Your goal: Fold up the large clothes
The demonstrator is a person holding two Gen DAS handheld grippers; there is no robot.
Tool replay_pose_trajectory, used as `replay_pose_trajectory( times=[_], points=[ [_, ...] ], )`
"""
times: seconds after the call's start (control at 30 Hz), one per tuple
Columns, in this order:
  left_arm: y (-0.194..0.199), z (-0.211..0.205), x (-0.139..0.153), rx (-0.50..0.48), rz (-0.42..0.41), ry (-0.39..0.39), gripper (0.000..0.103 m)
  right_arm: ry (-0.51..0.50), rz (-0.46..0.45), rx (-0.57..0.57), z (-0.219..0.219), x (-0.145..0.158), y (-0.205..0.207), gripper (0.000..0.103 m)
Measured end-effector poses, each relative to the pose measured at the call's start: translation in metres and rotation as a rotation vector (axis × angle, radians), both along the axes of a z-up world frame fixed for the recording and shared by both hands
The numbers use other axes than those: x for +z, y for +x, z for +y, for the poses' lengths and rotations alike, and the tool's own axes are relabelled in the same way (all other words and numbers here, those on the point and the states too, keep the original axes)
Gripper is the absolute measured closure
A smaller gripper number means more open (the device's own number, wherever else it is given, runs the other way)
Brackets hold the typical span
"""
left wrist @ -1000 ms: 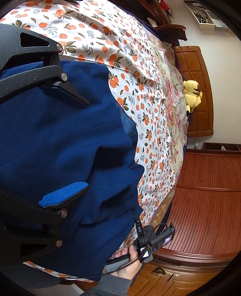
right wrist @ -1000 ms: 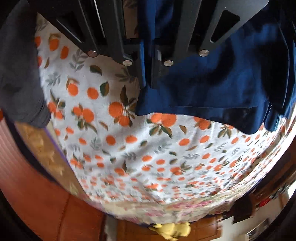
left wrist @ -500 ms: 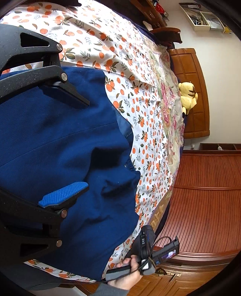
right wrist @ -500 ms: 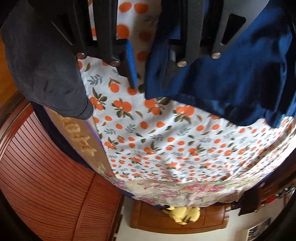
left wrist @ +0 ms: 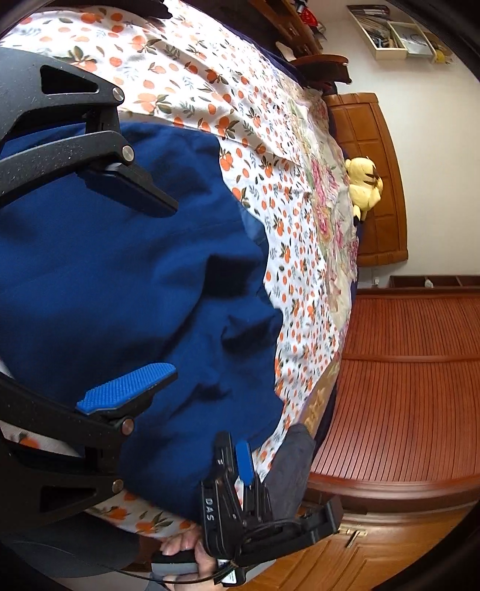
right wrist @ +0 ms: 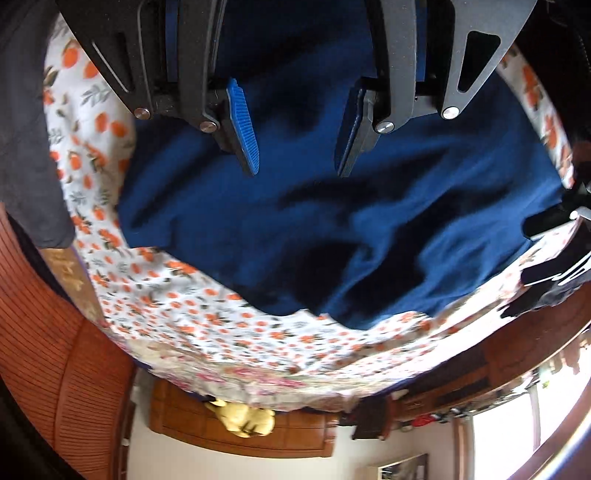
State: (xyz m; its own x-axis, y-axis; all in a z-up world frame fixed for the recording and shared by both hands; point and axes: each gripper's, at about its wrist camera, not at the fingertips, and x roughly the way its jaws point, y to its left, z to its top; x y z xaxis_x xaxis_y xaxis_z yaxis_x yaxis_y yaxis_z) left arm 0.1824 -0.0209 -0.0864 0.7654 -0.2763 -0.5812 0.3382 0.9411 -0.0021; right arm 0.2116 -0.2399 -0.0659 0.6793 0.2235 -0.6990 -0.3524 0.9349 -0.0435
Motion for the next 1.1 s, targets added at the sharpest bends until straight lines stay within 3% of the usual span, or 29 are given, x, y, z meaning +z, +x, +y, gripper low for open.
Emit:
replay_pose_trajectory(
  times=[0.17,0.3,0.67,0.9,1.1],
  points=[
    [-0.023,-0.014,0.0,-0.024,-0.01,0.004,0.021,0.012,0.016,0.044,-0.002,-0.011,-0.022,0.059],
    [-0.032,-0.021,-0.003,-0.04,-0.002,-0.006,0.021,-0.02,0.106,0.086,-0.006,-0.038,-0.016,0.059],
    [-0.041,-0.044,-0.009,-0.07,0.026,-0.01,0.021,0.01,0.05,0.05,-0.006,-0.041,-0.037,0.059],
    [-0.042,-0.055,-0.017,-0.078,0.053,-0.025,0.021,0.033,0.015,0.031,-0.018,-0.028,-0.063,0.059],
    [-0.046,-0.063,-0.029,-0.06,0.079,0.012,0.021,0.017,-0.025,-0.024,-0.042,-0.014,-0.095,0.059]
  ],
)
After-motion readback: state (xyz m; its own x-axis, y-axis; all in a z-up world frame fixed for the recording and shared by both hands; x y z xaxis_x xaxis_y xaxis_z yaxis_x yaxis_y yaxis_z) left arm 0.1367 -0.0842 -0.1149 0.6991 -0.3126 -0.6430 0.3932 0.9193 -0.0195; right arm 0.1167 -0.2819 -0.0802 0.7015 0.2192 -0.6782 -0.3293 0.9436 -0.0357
